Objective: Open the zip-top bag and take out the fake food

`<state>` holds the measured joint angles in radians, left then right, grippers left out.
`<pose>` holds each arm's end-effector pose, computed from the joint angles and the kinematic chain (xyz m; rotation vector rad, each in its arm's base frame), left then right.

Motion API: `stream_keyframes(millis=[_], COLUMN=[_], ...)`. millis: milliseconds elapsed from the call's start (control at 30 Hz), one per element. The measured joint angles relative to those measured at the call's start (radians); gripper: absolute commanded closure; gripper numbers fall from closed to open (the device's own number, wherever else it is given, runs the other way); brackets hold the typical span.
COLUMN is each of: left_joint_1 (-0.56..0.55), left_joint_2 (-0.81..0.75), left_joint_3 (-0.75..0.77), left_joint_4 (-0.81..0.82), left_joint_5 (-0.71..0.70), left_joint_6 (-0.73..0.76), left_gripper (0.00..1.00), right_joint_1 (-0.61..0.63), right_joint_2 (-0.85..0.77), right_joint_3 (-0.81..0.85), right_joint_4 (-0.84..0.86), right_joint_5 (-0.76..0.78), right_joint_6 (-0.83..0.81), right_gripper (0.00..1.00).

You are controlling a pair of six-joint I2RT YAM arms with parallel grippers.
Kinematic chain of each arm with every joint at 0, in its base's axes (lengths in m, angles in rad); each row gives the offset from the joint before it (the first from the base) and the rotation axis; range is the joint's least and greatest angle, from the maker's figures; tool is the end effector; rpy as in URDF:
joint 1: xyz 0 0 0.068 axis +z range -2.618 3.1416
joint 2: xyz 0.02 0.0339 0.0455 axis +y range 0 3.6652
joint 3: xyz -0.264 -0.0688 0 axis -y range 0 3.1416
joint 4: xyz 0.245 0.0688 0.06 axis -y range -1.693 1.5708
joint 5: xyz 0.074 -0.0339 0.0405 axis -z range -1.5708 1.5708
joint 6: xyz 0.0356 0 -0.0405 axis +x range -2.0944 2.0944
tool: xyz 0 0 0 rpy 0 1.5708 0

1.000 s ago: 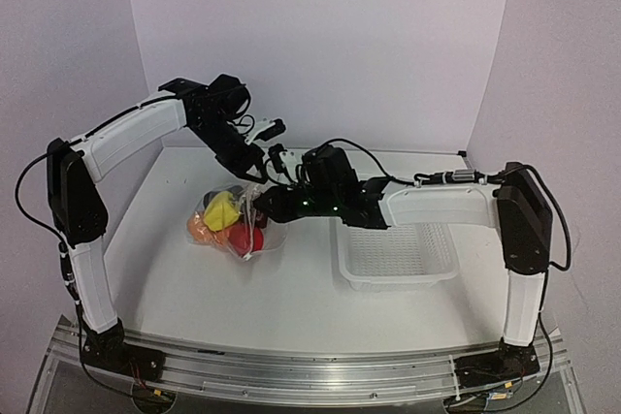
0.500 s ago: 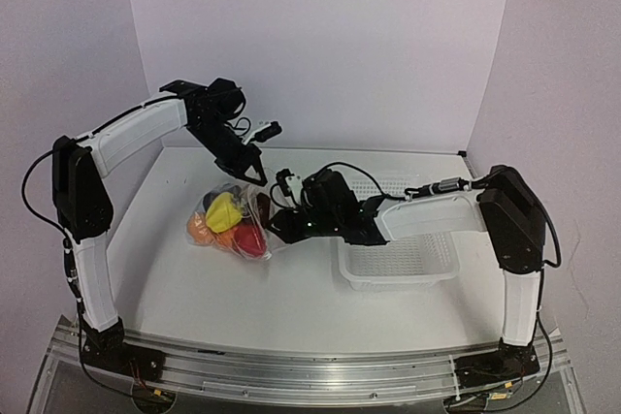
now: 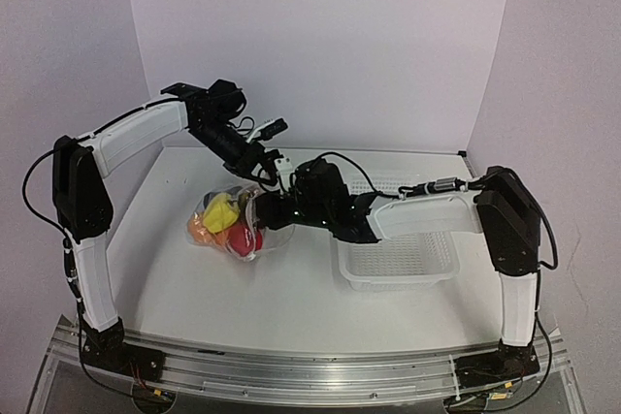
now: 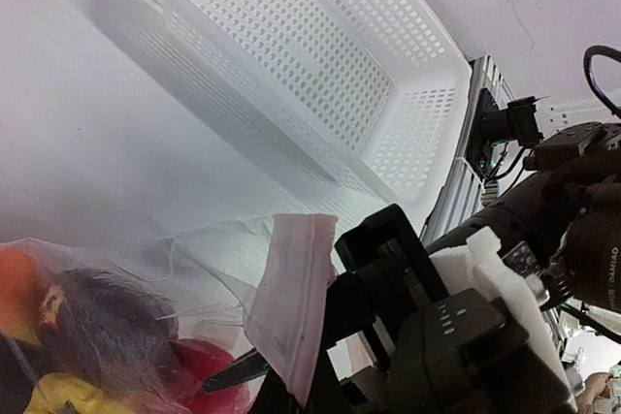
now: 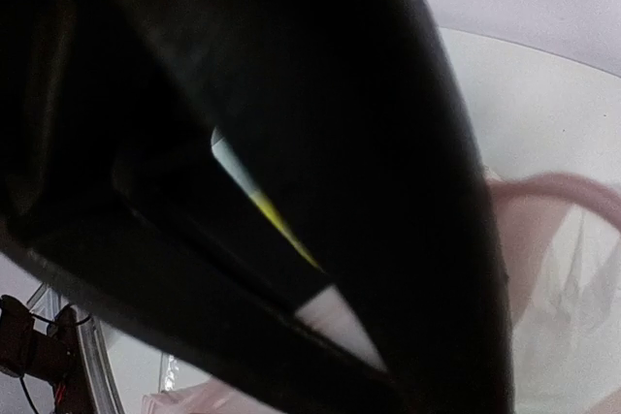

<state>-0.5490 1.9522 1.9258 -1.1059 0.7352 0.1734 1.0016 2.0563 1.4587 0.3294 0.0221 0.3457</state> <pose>0.3351 -0.2330 0.3211 1.1452 2.3902 -1.1089 0.2621 0.4082 0.2297 -0.6097 1.8427 0.9062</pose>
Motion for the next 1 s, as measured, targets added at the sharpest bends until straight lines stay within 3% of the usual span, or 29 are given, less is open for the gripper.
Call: stream_keyframes(millis=[100,233,300,600,1000], left_joint_1=[0.005,0.017,0.024,0.033,0.038], left_joint_2=[0.0,0.0,-0.001,-0.002,-0.002], left_joint_3=[-0.009,-0.017,-0.02,-0.023,-0.015], left_joint_4=[0.021,0.029,0.027,0.031,-0.027], left_joint_5=[0.008,0.022,0.024,0.033,0.104], left_joint_6=[-0.013,-0.016,-0.014,0.008,0.062], left_gripper=[1.0,1.0,1.0,1.0,1.0], right_joint_1=[0.004,0.008,0.008,0.004,-0.018], right_joint_2=[0.03,0.089,0.123,0.188,0.254], right_joint_3=[0.013,0.035,0.065,0.109,0.112], right_joint_4=[0.036,0.079,0.095,0.187,0.283], right_joint_5=[0.063,0.192,0.24,0.364,0.364], right_joint_6=[0.006,-0.014,-0.038,-0.174,-0.192], right_gripper=[0.61,0.38,0.33,0.28,0.29])
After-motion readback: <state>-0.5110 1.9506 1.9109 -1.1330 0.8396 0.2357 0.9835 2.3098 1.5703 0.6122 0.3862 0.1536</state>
